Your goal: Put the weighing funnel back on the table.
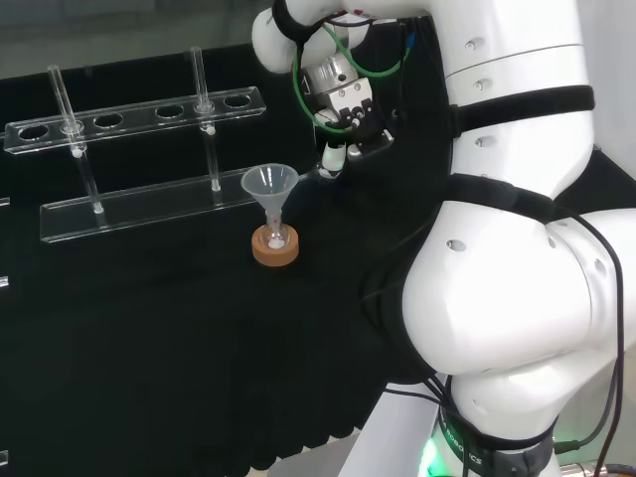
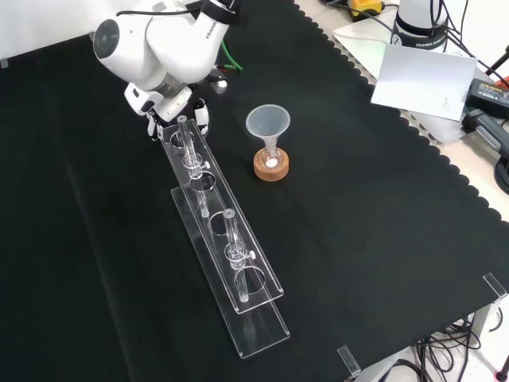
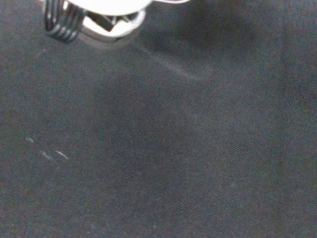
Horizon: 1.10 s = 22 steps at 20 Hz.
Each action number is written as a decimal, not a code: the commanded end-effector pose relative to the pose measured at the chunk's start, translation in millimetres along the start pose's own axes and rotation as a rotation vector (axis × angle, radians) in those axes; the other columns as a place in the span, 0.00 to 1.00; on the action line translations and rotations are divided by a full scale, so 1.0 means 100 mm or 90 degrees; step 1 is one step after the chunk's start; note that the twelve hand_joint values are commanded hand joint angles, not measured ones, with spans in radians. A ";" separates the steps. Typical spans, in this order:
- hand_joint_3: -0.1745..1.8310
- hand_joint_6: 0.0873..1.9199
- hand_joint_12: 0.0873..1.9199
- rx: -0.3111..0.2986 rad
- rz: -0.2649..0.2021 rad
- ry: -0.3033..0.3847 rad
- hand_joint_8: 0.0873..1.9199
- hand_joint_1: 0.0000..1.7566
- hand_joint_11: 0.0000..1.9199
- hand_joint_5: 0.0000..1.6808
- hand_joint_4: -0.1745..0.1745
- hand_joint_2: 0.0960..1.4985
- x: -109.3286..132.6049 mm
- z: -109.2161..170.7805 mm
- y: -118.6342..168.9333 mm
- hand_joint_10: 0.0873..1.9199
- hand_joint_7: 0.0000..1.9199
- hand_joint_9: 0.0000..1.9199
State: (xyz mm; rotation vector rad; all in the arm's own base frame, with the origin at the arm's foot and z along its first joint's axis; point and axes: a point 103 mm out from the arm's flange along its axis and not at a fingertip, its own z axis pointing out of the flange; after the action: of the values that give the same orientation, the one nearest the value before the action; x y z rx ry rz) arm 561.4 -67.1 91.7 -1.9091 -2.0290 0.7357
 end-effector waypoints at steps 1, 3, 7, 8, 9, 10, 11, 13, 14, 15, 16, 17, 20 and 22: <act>0.40 0.32 0.53 -0.003 -0.023 0.010 0.33 0.55 0.40 0.48 0.50 0.39 0.00 -0.01 -0.01 0.00 0.26 0.55; 0.40 0.33 0.54 -0.002 -0.029 0.017 0.33 0.55 0.39 0.44 0.49 0.38 -0.10 0.02 -0.02 0.00 0.25 0.54; 0.40 0.33 0.57 0.011 -0.034 0.012 0.33 0.54 0.35 0.38 0.48 0.37 -0.22 0.06 -0.03 0.00 0.22 0.52; 0.40 0.33 0.57 0.013 -0.033 0.011 0.33 0.53 0.34 0.37 0.48 0.37 -0.22 0.06 -0.03 0.00 0.22 0.51; 0.40 0.32 0.58 0.012 -0.032 0.014 0.33 0.53 0.33 0.36 0.48 0.37 -0.22 0.06 -0.04 0.00 0.21 0.50; 0.40 0.32 0.59 0.010 -0.031 0.015 0.32 0.53 0.32 0.34 0.48 0.37 -0.23 0.04 -0.06 0.00 0.20 0.49; 0.40 0.31 0.60 0.008 -0.030 0.017 0.32 0.52 0.31 0.32 0.47 0.36 -0.24 0.02 -0.07 0.00 0.20 0.48; 0.39 0.28 0.62 -0.002 -0.024 0.025 0.32 0.51 0.28 0.28 0.47 0.36 -0.24 -0.03 -0.12 0.00 0.18 0.47; 0.39 0.27 0.62 -0.007 -0.023 0.028 0.32 0.50 0.27 0.26 0.46 0.35 -0.22 -0.06 -0.14 0.00 0.18 0.46; 0.39 0.26 0.62 -0.014 -0.024 0.030 0.32 0.50 0.27 0.26 0.46 0.35 -0.21 -0.10 -0.17 0.00 0.18 0.46; 0.39 0.25 0.63 -0.021 -0.023 0.030 0.32 0.50 0.27 0.25 0.46 0.35 -0.20 -0.14 -0.20 0.00 0.17 0.46; 0.39 0.24 0.63 -0.028 -0.023 0.031 0.32 0.49 0.26 0.25 0.46 0.35 -0.20 -0.18 -0.25 0.00 0.17 0.46; 0.38 0.22 0.63 -0.044 -0.020 0.031 0.32 0.48 0.25 0.25 0.47 0.35 -0.20 -0.30 -0.40 0.00 0.17 0.45; 0.38 0.21 0.64 -0.052 -0.016 0.031 0.32 0.48 0.25 0.25 0.47 0.35 -0.21 -0.36 -0.50 0.00 0.17 0.45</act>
State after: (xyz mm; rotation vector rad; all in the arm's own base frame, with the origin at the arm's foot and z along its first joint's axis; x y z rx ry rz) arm 551.2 -85.6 123.4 -1.8816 -2.0611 0.6536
